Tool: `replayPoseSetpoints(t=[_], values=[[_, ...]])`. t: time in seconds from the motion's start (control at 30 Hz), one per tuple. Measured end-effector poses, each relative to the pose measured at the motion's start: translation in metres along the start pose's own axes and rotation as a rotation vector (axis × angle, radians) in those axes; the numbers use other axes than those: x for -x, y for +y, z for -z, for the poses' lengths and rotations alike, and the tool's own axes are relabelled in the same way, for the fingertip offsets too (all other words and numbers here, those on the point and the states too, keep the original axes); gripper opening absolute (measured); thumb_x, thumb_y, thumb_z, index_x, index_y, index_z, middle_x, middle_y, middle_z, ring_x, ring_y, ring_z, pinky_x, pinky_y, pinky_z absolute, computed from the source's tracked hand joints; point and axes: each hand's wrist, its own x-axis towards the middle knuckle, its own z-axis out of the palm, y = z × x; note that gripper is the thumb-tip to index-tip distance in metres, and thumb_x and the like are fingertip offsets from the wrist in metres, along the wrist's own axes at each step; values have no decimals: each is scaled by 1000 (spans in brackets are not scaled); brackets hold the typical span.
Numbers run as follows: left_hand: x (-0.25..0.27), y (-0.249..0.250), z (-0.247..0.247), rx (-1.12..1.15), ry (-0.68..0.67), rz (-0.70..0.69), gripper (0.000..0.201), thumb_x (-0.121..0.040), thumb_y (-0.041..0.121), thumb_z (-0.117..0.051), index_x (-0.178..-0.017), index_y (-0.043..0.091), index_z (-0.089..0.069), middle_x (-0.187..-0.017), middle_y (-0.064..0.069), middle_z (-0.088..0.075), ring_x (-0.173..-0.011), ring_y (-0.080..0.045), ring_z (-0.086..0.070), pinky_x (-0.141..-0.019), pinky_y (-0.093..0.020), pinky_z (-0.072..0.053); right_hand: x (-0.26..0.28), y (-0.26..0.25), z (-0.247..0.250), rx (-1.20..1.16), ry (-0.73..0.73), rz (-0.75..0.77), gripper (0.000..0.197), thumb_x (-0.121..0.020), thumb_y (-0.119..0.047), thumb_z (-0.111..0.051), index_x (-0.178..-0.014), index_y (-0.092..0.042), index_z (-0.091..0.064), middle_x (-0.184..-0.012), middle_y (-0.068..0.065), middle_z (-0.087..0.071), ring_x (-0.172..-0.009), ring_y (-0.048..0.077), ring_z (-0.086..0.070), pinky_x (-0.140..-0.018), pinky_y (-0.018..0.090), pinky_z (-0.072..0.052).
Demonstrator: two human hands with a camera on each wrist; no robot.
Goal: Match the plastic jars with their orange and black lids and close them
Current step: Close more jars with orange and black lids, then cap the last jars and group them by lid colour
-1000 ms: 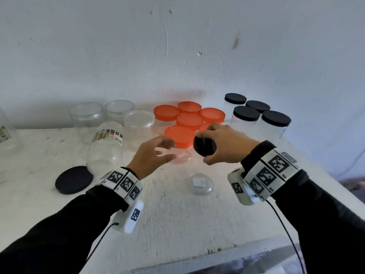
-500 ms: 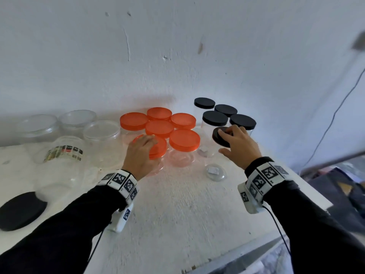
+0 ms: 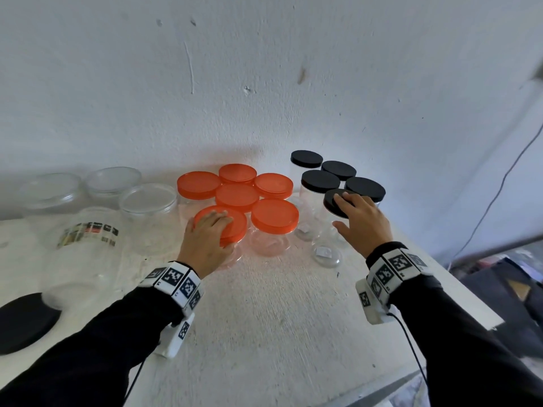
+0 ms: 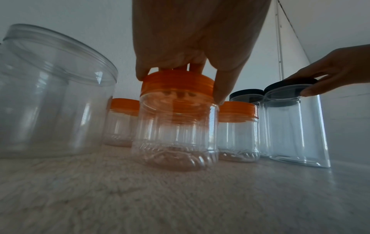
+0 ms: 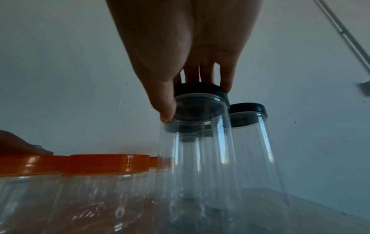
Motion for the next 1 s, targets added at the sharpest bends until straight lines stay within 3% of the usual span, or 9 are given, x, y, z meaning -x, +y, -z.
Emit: replayPoseSetpoints(t=[0.3,0.37,0.43,0.5,0.57,0.73,0.87,1.0], values=[[4,1,8,36,-27,-22,57,-90,31,-53,-141,16,-33,-152,1,-25,-141,-15,-14,-114,-44,-1,-1,-2,0,32,-6,12,56,-89,-27,-59,-139,-11,-40,-142,8,-43,-131,27,-36,-104,37,-34],[10,3,15,107,57,-63,54,-88,33,-50,-137,13,-40,-146,-2,-36,-137,-18,-25,-115,-46,-12,-2,-5,4,72,-56,-12,58,-89,-35,-56,-139,-12,-38,-141,8,-42,-130,28,-35,-104,38,-33],[20,2,26,188,170,-106,56,-83,40,-43,-129,9,-50,-132,-7,-51,-125,-22,-42,-106,-39,-31,-4,-14,9,114,-72,-28,57,-89,-41,-56,-135,-12,-41,-137,11,-44,-125,31,-38,-103,41,-33],[32,-1,39,263,229,-119,58,-80,45,-36,-121,8,-56,-119,-7,-59,-113,-20,-50,-95,-32,-39,-5,-30,14,80,-26,-20,55,-87,-39,-58,-131,-9,-44,-131,13,-47,-120,34,-42,-99,44,-35],[45,-9,53,319,258,-103,54,-80,45,-36,-115,11,-60,-109,0,-62,-104,-14,-53,-89,-31,-43,-6,-54,20,-36,21,21,53,-87,-34,-59,-131,-8,-45,-129,13,-49,-118,34,-44,-93,44,-39],[87,-47,84,311,303,-26,41,-81,43,-40,-100,16,-65,-95,10,-64,-91,-2,-54,-82,-27,-45,-4,-139,21,-318,7,201,46,-89,-33,-55,-132,-18,-44,-129,2,-50,-117,23,-44,-75,32,-38],[132,-86,114,254,327,107,39,-82,42,-45,-101,15,-66,-96,6,-65,-92,-8,-57,-85,-25,-44,6,-222,14,-387,-61,412,50,-89,-44,-53,-134,-25,-41,-133,-2,-46,-122,19,-42,-74,31,-42],[183,-134,149,166,339,255,21,-87,23,-56,-104,15,-65,-97,7,-64,-92,-6,-57,-84,-24,-45,15,-300,-5,-396,-219,520,55,-90,-51,-47,-139,-30,-33,-137,0,-40,-122,23,-42,-84,36,-45]])
